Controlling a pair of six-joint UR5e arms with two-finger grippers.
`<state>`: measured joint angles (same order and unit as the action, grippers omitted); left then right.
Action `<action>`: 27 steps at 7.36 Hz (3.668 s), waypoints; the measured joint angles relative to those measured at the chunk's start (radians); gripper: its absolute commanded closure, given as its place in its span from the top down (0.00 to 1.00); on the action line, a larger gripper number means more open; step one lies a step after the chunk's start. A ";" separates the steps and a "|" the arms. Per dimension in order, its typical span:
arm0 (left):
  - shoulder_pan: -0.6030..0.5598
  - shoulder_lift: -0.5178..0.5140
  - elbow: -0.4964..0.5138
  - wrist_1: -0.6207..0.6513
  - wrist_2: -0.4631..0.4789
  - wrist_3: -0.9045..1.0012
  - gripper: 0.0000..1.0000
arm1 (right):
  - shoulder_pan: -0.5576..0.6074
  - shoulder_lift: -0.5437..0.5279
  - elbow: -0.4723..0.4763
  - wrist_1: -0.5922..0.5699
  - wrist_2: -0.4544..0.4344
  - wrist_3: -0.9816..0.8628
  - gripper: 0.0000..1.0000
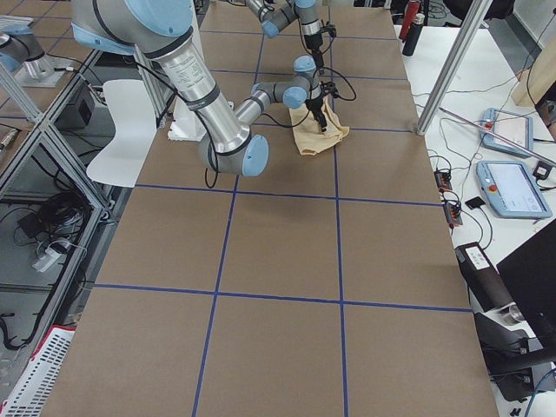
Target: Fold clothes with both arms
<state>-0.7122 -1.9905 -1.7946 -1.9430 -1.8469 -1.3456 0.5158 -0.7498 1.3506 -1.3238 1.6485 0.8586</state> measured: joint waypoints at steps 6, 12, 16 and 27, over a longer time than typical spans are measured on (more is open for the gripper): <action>-0.011 -0.001 0.006 0.001 0.000 0.003 0.99 | -0.002 0.063 -0.091 0.008 0.008 0.002 1.00; -0.012 0.002 0.008 0.001 0.000 0.001 0.99 | 0.061 0.197 -0.285 0.137 0.001 -0.001 1.00; -0.012 0.002 0.013 0.001 0.001 0.003 0.99 | 0.077 0.229 -0.301 0.170 0.002 0.068 1.00; -0.010 0.002 0.023 -0.006 0.003 0.000 0.99 | 0.040 0.077 -0.086 0.060 0.077 0.811 0.97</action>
<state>-0.7226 -1.9881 -1.7713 -1.9489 -1.8441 -1.3453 0.5554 -0.6732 1.2645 -1.2634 1.7252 1.6698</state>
